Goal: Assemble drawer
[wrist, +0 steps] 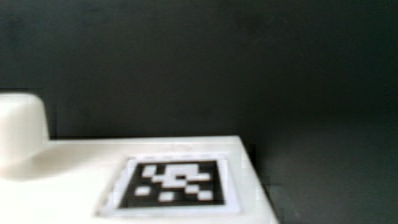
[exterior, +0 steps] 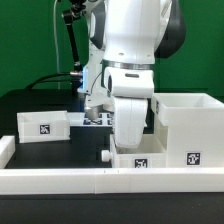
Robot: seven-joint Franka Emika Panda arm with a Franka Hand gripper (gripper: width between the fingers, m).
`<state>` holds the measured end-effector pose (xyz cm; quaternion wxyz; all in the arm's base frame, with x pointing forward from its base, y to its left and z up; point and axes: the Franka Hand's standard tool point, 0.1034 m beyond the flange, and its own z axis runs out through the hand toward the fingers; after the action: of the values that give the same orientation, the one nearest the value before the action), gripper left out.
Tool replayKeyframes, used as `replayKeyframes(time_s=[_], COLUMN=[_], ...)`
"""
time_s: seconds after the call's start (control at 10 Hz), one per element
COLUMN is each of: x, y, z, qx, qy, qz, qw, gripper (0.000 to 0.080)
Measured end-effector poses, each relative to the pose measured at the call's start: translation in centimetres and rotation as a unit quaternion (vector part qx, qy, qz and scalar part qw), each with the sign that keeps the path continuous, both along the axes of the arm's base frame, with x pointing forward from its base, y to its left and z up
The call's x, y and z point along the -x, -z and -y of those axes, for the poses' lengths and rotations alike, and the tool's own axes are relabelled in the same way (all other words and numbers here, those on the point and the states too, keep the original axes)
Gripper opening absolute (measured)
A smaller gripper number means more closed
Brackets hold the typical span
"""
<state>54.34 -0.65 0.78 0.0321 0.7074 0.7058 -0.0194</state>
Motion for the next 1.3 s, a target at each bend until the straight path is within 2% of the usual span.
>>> replayKeyframes(time_s=[0.4,0.6,0.9,1.2,1.3], x=[0.0,-0.4,-0.3,-0.3,-0.3], y=[0.0,-0.1,0.0,0.0,0.0], z=[-0.1,-0.9,-1.2,-1.0,-0.9], qx=[0.000,0.000,0.003,0.004,0.004], qy=[0.001,0.006,0.017,0.019,0.020], qz=[0.000,0.000,-0.003,-0.002,-0.002], qw=[1.000,1.000,1.000,1.000,1.000], gripper=[0.0042,0.0042,0.0042,0.0042,0.0126])
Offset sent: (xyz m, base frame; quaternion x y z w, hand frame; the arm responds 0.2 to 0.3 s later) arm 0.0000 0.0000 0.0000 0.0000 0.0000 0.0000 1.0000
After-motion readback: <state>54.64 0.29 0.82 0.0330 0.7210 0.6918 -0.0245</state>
